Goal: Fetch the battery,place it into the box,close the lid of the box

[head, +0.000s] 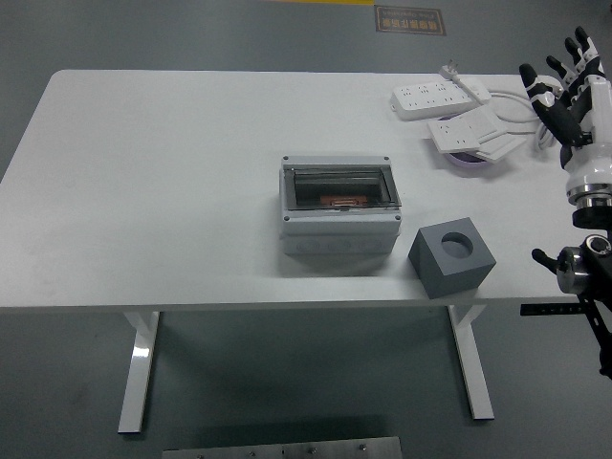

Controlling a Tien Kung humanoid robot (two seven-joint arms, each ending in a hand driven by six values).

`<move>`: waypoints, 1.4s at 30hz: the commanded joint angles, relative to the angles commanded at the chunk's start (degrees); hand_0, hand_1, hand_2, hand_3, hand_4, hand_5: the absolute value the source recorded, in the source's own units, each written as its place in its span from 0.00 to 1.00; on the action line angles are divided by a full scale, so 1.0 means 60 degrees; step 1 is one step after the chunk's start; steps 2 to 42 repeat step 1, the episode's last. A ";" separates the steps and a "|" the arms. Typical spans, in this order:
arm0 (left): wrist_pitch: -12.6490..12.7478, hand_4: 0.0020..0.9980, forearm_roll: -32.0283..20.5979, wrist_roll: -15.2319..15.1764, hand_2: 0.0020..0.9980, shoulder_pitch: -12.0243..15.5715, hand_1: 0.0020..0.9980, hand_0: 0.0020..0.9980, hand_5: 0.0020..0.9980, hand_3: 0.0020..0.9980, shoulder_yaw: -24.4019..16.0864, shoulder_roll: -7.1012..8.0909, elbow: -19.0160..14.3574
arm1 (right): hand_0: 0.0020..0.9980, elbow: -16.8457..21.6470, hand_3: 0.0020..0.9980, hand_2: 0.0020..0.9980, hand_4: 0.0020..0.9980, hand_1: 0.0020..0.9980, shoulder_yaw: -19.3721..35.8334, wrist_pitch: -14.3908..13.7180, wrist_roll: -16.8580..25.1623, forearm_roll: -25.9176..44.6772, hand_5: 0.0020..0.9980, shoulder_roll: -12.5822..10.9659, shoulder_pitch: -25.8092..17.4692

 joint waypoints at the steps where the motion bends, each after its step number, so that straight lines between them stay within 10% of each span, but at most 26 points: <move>1: -0.0006 0.58 0.0019 -0.0006 0.60 0.0003 0.69 0.56 0.00 0.58 -0.0009 0.0013 0.0003 | 0.66 0.0009 1.00 1.00 0.90 0.86 0.0010 -0.0012 0.0008 -0.0003 0.40 -0.0001 -0.0030; 42: -0.0006 0.58 0.0019 -0.0006 0.60 0.0003 0.69 0.56 0.00 0.58 -0.0009 0.0013 0.0003 | 0.66 0.0009 1.00 1.00 0.90 0.86 0.0010 -0.0012 0.0008 -0.0003 0.40 -0.0001 -0.0030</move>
